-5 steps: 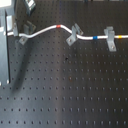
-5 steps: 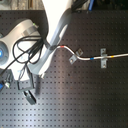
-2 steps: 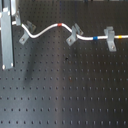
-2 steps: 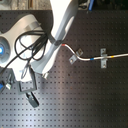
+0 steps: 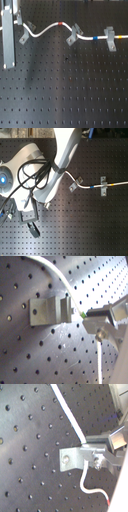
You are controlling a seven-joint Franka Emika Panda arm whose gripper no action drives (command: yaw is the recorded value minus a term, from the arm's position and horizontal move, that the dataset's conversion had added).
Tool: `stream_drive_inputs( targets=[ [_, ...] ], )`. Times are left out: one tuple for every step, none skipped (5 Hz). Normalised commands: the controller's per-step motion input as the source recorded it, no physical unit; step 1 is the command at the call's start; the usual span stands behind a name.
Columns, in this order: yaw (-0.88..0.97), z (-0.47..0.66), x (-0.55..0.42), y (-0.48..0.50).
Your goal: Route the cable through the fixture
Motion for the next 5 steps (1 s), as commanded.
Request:
stream_drive_inputs(
  targets=[
    [0.07,-0.25,0.12,-0.066],
    [0.12,-0.07,0.045,-0.253],
    [0.17,-0.06,0.034,-0.223],
    [0.12,-0.05,0.021,-0.196],
    [0.0,0.0,0.073,-0.235]
  ],
)
